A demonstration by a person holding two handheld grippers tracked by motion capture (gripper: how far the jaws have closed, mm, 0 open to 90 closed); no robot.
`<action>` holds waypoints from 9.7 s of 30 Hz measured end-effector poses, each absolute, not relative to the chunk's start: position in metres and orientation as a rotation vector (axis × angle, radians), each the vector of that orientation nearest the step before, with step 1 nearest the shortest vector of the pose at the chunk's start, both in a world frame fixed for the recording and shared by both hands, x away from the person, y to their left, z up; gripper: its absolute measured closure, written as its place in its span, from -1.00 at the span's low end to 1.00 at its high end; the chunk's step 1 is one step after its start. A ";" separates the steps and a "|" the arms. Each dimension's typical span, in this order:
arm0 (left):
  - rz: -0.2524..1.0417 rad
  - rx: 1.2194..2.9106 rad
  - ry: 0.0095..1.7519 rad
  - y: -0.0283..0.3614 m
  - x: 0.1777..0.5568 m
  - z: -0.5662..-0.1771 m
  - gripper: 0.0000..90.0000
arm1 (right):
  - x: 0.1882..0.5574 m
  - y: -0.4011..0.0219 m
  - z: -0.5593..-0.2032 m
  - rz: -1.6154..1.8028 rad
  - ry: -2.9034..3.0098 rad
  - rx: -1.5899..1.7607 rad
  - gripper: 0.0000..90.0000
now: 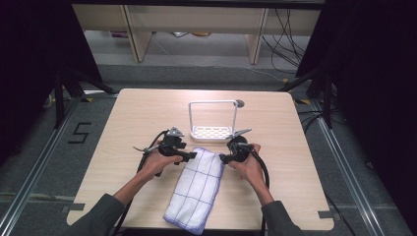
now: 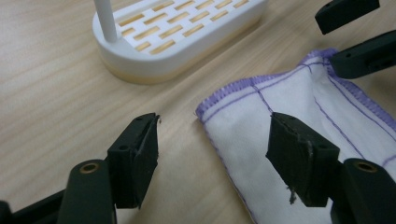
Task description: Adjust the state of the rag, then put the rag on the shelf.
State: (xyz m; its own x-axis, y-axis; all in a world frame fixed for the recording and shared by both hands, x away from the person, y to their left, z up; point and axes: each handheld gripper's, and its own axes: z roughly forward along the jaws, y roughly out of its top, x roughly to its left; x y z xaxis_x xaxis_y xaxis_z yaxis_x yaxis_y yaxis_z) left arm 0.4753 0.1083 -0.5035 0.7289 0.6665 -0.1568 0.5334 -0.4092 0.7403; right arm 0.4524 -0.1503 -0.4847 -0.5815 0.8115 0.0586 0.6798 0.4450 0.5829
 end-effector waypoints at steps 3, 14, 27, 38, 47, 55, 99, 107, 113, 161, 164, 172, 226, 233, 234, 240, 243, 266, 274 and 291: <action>0.211 2.110 0.900 0.102 0.480 -0.505 -0.26 | 0.453 -0.151 -0.487 0.804 2.446 1.303 -0.09; 0.222 2.157 0.853 0.087 0.486 -0.511 -0.04 | 0.454 -0.150 -0.489 0.778 2.440 1.302 0.03; 0.178 2.175 0.794 0.085 0.485 -0.513 0.48 | 0.454 -0.144 -0.494 0.757 2.456 1.334 -0.01; 0.154 2.161 0.798 0.084 0.484 -0.513 0.74 | 0.452 -0.145 -0.496 0.803 2.446 1.342 0.15; 0.161 2.185 0.761 0.086 0.484 -0.512 0.82 | 0.451 -0.147 -0.499 0.908 2.480 1.339 0.75; 0.167 2.148 0.783 0.089 0.481 -0.509 0.84 | 0.449 -0.146 -0.495 0.947 2.507 1.281 0.89; 0.242 2.001 0.662 0.111 0.445 -0.404 0.85 | 0.435 -0.149 -0.401 1.236 2.373 1.043 0.89; 0.232 1.977 0.635 0.108 0.445 -0.385 0.85 | 0.434 -0.151 -0.378 1.242 2.354 1.019 0.89; 0.266 1.977 0.625 0.105 0.444 -0.368 0.85 | 0.432 -0.152 -0.361 1.243 2.333 1.015 0.89; 0.387 1.757 0.693 0.097 0.514 -0.251 0.85 | 0.494 -0.165 -0.230 1.319 2.078 1.034 0.90; 0.406 1.755 0.726 0.094 0.527 -0.251 0.85 | 0.506 -0.163 -0.228 1.303 2.063 1.044 0.90; 0.423 1.733 0.794 0.093 0.558 -0.266 0.85 | 0.535 -0.155 -0.237 1.275 2.046 1.109 0.89; 0.286 1.836 1.030 0.092 0.613 -0.365 0.50 | 0.604 -0.151 -0.334 1.012 2.152 1.368 0.55; 0.275 1.804 1.049 0.109 0.609 -0.358 0.37 | 0.599 -0.160 -0.325 1.036 2.135 1.358 0.47; 0.269 1.806 1.048 0.111 0.608 -0.357 0.37 | 0.597 -0.161 -0.324 1.038 2.136 1.357 0.46; 0.260 1.818 1.063 0.127 0.600 -0.353 0.31 | 0.589 -0.169 -0.319 1.065 2.131 1.365 0.41; 0.265 1.819 1.059 0.135 0.594 -0.349 0.25 | 0.584 -0.174 -0.317 1.088 2.138 1.362 0.39; 0.272 1.818 0.917 0.144 0.529 -0.335 -0.04 | 0.521 -0.185 -0.307 1.213 2.167 1.224 0.13; 0.238 1.812 0.845 0.145 0.497 -0.340 -0.12 | 0.497 -0.185 -0.311 1.226 2.200 1.158 0.05; 0.206 1.818 0.787 0.147 0.451 -0.359 -0.23 | 0.461 -0.188 -0.327 1.333 2.190 1.099 0.01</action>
